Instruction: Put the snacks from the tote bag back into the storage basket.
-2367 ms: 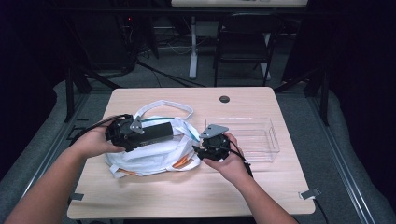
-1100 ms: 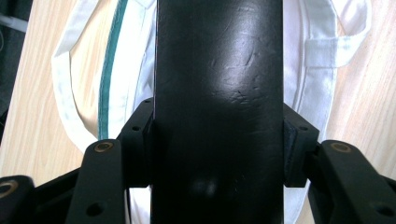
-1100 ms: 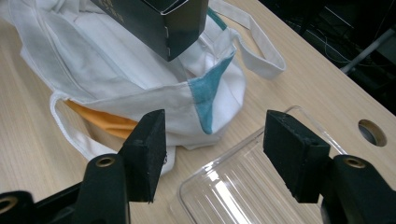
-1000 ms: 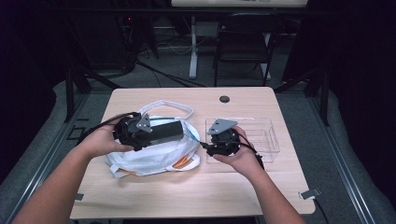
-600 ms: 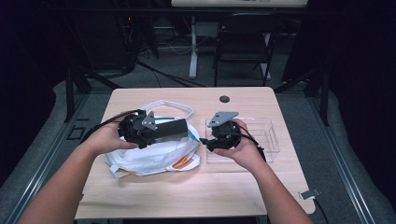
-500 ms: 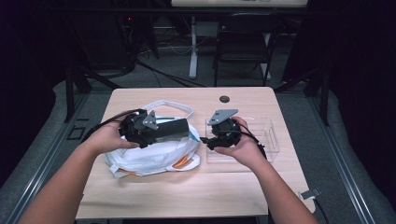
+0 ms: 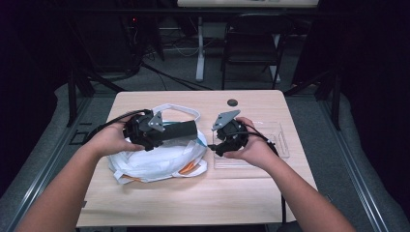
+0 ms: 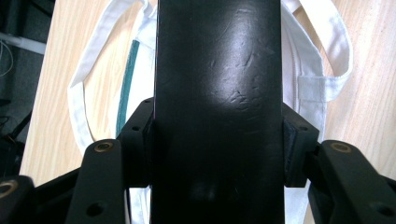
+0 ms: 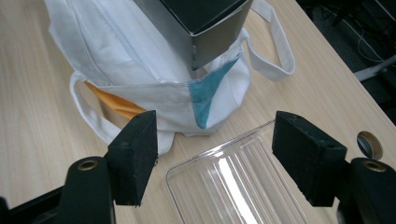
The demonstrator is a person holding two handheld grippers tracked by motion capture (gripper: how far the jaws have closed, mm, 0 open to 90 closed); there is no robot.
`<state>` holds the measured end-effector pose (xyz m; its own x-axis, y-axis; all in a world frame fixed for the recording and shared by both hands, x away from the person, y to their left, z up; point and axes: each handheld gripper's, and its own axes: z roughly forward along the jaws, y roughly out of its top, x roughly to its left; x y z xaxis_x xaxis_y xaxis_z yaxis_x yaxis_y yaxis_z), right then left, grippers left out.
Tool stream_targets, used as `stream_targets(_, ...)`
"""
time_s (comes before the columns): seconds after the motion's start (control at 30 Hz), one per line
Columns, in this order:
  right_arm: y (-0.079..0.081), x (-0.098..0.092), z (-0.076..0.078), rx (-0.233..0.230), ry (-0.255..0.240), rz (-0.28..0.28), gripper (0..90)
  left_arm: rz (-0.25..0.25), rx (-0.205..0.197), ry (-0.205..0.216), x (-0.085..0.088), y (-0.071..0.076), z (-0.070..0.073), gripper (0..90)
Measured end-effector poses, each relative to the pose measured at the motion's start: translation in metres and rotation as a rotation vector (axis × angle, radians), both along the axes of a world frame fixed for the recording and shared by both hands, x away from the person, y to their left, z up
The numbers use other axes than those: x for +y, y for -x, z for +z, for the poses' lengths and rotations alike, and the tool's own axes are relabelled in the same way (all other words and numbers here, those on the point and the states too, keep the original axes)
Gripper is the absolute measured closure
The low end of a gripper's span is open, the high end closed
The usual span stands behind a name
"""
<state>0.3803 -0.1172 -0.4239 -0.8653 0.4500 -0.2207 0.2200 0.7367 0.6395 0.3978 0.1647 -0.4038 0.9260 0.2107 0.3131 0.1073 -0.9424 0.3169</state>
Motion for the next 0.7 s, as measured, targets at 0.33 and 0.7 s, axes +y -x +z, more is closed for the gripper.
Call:
stream_targets(0.33, -0.003, 0.012, 0.009, -0.003, 0.107, 0.05, 29.6, -0.025, -0.003, 0.01, -0.008, 0.001, 0.002, 43.3)
stream_targets(0.7, -0.01, 0.02, 0.014, -0.032, 0.167, 0.072, 29.7, -0.043, -0.013, 0.008, -0.015, 0.002, 0.002, 43.4)
